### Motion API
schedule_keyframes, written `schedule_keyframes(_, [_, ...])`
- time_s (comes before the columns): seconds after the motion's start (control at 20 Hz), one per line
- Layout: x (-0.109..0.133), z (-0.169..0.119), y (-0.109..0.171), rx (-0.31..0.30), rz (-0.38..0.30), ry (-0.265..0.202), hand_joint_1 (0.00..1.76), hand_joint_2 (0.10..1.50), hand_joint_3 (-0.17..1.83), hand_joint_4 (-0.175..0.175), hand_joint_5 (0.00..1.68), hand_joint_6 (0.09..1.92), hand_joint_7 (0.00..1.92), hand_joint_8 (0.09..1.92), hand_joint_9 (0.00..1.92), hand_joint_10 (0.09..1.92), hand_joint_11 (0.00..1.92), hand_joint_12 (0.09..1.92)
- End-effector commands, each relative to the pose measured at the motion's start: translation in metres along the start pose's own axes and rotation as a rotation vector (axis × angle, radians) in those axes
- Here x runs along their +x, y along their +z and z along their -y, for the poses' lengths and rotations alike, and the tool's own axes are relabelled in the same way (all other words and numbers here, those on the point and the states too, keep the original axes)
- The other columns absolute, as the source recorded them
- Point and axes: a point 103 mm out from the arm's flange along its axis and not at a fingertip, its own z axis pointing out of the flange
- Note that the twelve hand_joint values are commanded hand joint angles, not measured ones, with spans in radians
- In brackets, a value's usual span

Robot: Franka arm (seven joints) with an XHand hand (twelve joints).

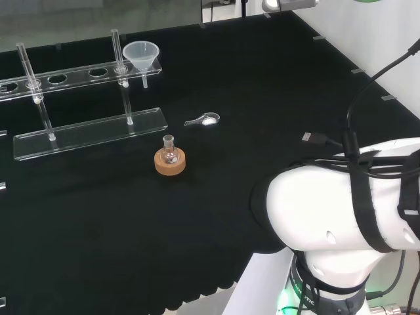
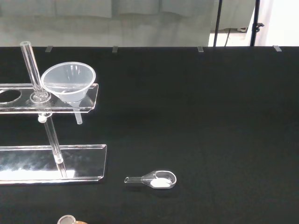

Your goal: Pick up the funnel from the transparent funnel stand.

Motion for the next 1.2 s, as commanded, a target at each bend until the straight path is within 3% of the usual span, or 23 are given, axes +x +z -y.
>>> schedule_keyframes(0.05, [0.0,0.001,-0.001,-0.012,0.013,0.002,0.0,1.07,0.6,0.051,0.03,0.13,0.0,0.37,0.12,0.6,0.09,1.3])
schedule_keyframes(0.2, [0.0,0.002,-0.003,-0.019,0.015,0.011,0.0,1.13,0.48,0.051,0.07,0.09,0.0,0.34,0.12,0.59,0.06,1.35])
schedule_keyframes(0.55, [0.001,-0.005,-0.002,-0.008,0.02,0.026,0.0,1.14,0.46,0.05,0.08,0.09,0.0,0.34,0.12,0.59,0.06,1.36])
schedule_keyframes(0.9, [0.009,-0.031,0.01,0.012,0.026,0.046,0.0,1.15,0.45,0.05,0.08,0.09,0.0,0.35,0.13,0.6,0.07,1.36])
schedule_keyframes(1.2, [0.019,-0.072,0.028,0.058,0.046,0.036,0.0,1.15,0.44,0.049,0.09,0.09,0.01,0.36,0.14,0.6,0.07,1.36])
